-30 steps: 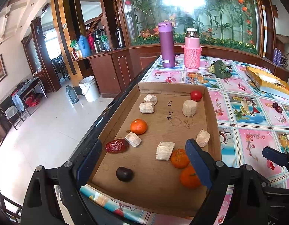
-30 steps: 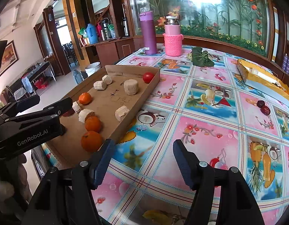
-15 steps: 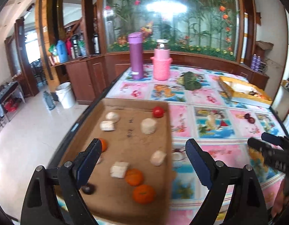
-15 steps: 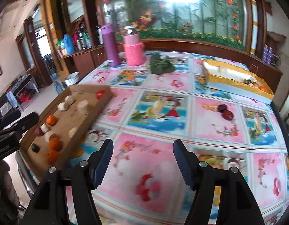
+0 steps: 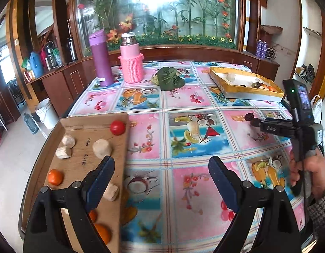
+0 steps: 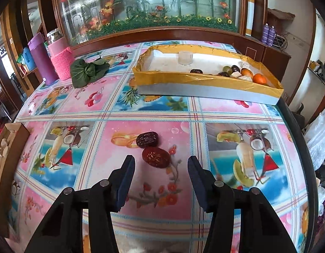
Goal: Organize fruits
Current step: 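Grasp a red date with the right gripper while the left gripper grasps a dark date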
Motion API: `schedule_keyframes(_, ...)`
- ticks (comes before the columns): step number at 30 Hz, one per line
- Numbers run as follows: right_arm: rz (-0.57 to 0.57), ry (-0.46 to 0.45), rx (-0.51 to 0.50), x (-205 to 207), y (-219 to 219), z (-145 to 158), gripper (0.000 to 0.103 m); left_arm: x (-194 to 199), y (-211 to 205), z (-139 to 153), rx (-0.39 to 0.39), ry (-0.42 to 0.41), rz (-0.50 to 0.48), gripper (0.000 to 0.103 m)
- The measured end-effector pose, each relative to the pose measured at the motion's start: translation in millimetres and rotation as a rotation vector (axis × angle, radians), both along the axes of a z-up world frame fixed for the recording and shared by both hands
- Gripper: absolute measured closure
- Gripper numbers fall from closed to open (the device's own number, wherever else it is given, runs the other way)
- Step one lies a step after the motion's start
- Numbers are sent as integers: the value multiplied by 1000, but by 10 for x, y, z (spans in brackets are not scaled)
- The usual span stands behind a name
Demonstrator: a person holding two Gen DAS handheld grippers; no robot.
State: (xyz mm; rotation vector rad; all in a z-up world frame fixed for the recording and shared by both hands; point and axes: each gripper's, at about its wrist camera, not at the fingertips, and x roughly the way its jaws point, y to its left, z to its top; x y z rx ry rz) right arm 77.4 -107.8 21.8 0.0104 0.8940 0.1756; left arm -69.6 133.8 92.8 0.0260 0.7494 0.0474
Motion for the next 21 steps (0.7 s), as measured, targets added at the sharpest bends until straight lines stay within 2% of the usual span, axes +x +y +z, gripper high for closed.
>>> schedule_keyframes(2,13,19,3,82,55,-97,57,133,-39,-5,-13,14,-12,13)
schedule_keyframes(3,15,9,-5,93,76,-112,70,208,-71,-12,-22,23,-24,13)
schedule_keyframes(8,15,-4,69,-12,-33,-37,69,616,-420,-89,-57,69,-115,13)
schedule_keyframes(12,-20,-59,75,-251,-222,117,69,963,-878,-188,-44,92,-226,13)
schedule_keyframes(17,-62,-103,120,-468,-471,151,69,1420,-1497,-437,7,142,-367,15)
schedule_keyframes(19,-81,-102,151,-459,-551,143,69,1575,-1673,-533,15,166,-403,31)
schedule_keyframes(21,-99,-91,182,-425,-626,135,69,1687,-1793,-617,20,193,-428,39)
